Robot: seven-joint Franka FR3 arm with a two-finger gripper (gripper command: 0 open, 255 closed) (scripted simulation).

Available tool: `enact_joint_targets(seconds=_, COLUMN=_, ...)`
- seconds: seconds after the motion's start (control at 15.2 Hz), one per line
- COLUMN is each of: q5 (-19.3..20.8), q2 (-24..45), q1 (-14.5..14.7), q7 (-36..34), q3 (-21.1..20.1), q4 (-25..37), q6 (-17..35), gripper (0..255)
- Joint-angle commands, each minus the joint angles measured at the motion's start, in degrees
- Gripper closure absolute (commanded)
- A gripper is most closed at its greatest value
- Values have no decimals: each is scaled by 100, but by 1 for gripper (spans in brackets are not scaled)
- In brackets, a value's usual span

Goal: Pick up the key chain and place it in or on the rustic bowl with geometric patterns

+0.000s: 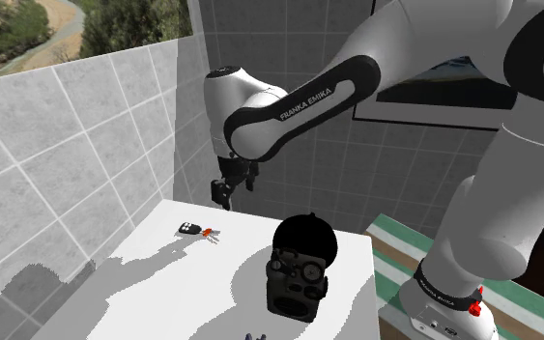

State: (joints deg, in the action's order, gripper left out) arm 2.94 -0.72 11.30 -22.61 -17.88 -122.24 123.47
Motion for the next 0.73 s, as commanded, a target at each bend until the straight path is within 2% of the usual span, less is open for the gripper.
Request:
enact_joint_targets(seconds=0.0, q5=155, q2=383, q1=79, q7=-132, q3=-84, q4=304, q6=84, gripper=0)
enact_joint_targets(seconds=0.46, q5=748, q2=1666, q1=512, q7=-608, q3=-252, q4=1437, q6=206, gripper=0)
enact_joint_targets(seconds=0.66, q5=814, q2=1790, q1=528, q7=-651, q3=-222, q4=1363, q6=394, gripper=0)
